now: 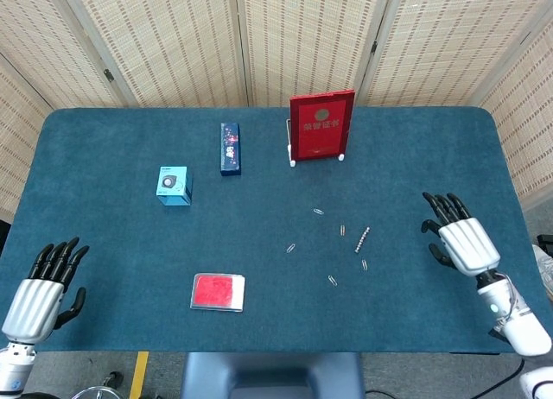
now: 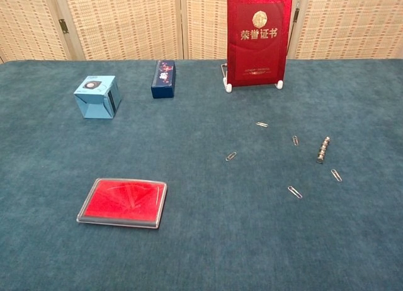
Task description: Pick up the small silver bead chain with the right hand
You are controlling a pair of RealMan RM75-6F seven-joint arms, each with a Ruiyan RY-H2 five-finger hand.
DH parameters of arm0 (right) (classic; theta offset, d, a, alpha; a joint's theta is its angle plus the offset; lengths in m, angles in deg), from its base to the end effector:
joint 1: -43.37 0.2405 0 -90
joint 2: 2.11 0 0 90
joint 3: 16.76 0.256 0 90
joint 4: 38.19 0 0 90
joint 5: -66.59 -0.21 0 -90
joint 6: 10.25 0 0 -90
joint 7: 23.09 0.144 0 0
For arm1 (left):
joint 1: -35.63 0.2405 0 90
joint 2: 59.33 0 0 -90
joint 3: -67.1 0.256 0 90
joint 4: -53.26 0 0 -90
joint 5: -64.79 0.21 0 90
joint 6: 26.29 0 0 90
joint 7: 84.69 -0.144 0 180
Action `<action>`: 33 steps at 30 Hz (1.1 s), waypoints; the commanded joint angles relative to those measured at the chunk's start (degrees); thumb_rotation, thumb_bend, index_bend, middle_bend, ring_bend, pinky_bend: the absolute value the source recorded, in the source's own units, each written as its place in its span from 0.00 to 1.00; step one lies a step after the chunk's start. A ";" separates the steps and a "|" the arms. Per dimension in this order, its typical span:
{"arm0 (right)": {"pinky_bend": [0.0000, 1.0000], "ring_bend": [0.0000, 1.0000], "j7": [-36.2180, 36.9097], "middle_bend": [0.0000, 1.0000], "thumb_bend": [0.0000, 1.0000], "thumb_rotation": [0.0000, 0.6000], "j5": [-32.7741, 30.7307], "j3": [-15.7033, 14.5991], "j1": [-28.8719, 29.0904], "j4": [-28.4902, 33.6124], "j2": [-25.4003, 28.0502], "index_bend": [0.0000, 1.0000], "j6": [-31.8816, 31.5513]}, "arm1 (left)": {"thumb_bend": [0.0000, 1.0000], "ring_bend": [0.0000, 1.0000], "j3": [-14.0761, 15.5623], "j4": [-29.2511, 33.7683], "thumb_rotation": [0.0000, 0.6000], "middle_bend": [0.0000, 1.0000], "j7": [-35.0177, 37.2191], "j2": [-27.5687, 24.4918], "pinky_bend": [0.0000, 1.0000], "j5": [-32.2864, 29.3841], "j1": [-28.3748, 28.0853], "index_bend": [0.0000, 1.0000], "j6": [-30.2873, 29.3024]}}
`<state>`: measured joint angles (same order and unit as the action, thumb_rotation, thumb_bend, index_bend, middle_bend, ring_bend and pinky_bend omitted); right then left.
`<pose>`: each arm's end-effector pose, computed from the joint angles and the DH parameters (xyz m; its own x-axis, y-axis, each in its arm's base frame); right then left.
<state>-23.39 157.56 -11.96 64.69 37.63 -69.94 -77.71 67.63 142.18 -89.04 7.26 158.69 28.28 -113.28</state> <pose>-0.3053 -0.2846 0.1333 0.6406 -0.0797 0.7637 -0.7480 -0.2898 0.5972 -0.2960 0.1808 0.1390 0.4879 -0.0062 0.8729 0.8575 -0.1839 -0.4806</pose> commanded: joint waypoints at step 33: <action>0.00 0.00 1.65 0.00 0.43 1.00 2.66 -3.95 16.99 -28.86 -23.39 0.43 14.50 | 0.58 0.00 -0.45 -1.06 1.00 0.00 6.90 -2.26 0.00 -1.43 0.36 0.00 -0.16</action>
<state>-22.00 160.44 -15.68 81.57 9.28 -92.91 -63.45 67.20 141.12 -82.15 5.02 157.27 28.64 -113.45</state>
